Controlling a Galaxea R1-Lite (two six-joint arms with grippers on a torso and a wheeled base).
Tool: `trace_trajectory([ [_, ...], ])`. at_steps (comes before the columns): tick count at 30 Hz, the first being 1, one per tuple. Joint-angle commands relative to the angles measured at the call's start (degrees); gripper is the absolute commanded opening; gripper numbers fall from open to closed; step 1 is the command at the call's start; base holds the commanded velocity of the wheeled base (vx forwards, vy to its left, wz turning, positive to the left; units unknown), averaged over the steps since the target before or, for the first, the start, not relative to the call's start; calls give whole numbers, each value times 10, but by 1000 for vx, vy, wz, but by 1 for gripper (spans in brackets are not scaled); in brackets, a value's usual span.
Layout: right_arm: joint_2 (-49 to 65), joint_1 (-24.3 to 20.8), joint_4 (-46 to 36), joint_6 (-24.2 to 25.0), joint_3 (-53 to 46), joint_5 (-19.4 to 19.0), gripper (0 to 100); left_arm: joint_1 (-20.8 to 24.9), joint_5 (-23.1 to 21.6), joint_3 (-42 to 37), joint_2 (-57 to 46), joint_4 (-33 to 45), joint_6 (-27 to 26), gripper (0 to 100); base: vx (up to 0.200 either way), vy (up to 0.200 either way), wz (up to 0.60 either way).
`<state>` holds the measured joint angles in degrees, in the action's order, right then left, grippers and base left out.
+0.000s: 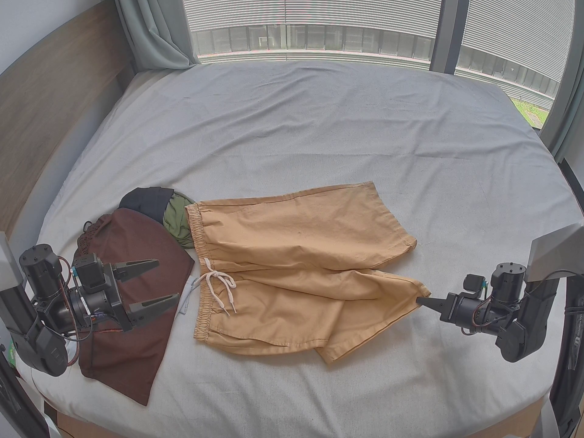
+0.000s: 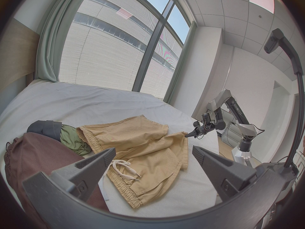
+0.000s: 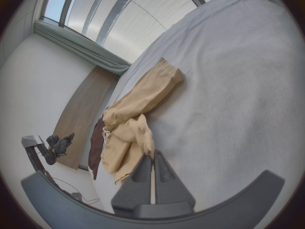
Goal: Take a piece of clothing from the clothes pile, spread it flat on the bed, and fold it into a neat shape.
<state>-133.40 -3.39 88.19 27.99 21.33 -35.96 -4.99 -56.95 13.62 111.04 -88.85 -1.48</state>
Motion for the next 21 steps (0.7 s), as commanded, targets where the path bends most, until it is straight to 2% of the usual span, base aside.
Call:
trace_trajectory([
  [1, -8, 8, 1, -1, 23, 10, 0, 0, -1, -1, 0, 0, 0, 100, 0, 0, 0],
  [5, -27, 10, 1, -11, 48, 32, 0, 0, 0, -1, 0, 0, 0, 100, 0, 0, 0],
  [8, -56, 14, 1, -38, 80, 55, 0, 0, -1, -1, 0, 0, 0, 100, 0, 0, 0],
  [13, -72, 9, 1, -43, 118, 80, 0, 0, 0, -1, 0, 0, 1, 100, 0, 0, 0],
  [21, -71, 5, 1, -43, 165, 90, 0, 1, -1, -2, 0, 0, 1, 100, 0, 0, 0],
])
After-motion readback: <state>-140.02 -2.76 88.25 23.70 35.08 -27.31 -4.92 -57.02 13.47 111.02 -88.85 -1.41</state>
